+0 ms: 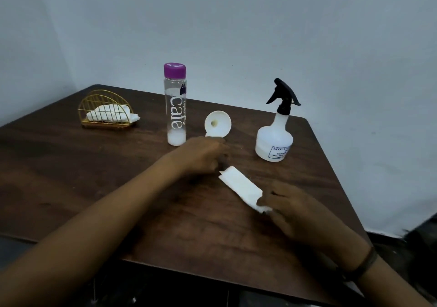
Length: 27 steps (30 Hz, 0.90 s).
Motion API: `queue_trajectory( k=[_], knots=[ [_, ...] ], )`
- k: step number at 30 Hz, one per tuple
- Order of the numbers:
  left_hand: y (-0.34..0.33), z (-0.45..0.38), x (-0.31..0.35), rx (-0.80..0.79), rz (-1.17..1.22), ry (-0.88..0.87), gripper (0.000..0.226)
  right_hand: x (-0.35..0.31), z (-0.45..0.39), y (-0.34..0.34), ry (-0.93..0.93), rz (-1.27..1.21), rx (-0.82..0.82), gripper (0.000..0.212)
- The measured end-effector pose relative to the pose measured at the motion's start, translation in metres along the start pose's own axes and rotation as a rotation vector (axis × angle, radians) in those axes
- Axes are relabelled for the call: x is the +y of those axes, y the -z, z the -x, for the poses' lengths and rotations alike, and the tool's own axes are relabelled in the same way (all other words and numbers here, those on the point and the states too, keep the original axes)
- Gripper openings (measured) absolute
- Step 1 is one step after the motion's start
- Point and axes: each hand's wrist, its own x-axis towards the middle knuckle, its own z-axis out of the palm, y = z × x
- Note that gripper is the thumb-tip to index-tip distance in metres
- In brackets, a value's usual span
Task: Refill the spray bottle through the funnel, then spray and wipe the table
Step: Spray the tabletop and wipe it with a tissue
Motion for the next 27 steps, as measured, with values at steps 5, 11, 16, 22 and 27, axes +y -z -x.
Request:
queue_trajectory(
  k=[5, 11, 16, 22, 27],
  knots=[
    [0.016, -0.019, 0.003, 0.347, 0.25, 0.176, 0.024, -0.01, 0.004, 0.009, -0.158, -0.222, -0.086, 0.051],
    [-0.01, -0.02, 0.014, 0.444, 0.369, 0.204, 0.016, -0.02, -0.023, -0.013, -0.192, -0.022, -0.454, 0.072],
    [-0.014, -0.012, 0.01, 0.428, 0.338, 0.183, 0.016, -0.007, -0.028, -0.018, -0.284, 0.01, -0.526, 0.089],
    [-0.013, -0.012, 0.014, 0.418, 0.324, 0.164, 0.018, 0.006, -0.027, -0.021, -0.406, 0.042, -0.486, 0.091],
    [-0.015, -0.013, 0.016, 0.405, 0.306, 0.155, 0.017, -0.022, -0.02, -0.019, -0.248, -0.017, -0.475, 0.093]
  ],
)
